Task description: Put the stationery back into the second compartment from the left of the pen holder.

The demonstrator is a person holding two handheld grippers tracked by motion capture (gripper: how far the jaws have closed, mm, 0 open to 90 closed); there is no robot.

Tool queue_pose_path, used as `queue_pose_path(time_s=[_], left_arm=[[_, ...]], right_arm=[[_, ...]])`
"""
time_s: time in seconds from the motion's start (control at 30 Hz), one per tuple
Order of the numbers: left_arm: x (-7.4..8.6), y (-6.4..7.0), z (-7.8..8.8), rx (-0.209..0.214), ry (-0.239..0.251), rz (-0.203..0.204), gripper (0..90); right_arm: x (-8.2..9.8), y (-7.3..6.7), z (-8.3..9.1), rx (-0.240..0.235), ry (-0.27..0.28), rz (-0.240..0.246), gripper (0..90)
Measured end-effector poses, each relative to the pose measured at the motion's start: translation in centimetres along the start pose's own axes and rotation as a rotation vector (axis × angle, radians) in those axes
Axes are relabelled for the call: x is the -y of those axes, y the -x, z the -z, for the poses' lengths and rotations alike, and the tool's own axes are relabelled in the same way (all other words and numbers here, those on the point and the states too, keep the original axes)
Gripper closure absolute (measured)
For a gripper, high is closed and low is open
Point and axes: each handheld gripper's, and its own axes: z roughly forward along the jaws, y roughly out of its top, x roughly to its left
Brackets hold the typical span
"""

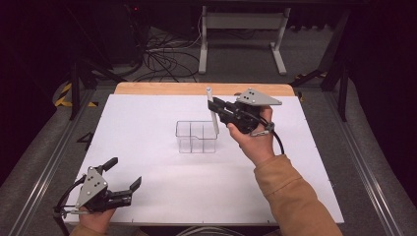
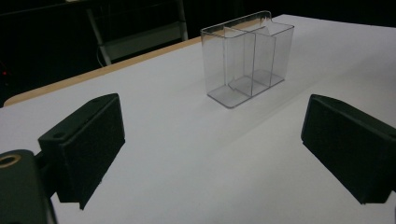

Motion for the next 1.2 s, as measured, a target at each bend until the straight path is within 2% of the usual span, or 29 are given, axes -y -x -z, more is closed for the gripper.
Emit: queue_pose_path(time_s=[0.27,0.53,0.7,1.2], left_arm=[[0.0,0.0,0.0,0.002,-0.002,0.002,6.9],[0.0,0.1,0.0,0.004,-0.001,-0.001,6.9],[0.0,0.1,-0.2,0.010,-0.003,-0.004,6.9],[0.1,0.0,-0.1,0.013,-0.002,0.000,6.9]], right_arm=[[0.4,-0.5,-2.4,-0.015,-0.005,-0.006,78.8],[0.9,-0.8,-3.9,-0.011,-0.007,0.000,78.8],[1.2,-1.0,-5.2,-0.013,-0.005,-0.022,78.8],[2.5,-1.2,-7.0,-0.009,-0.022,-0.004,78.8]])
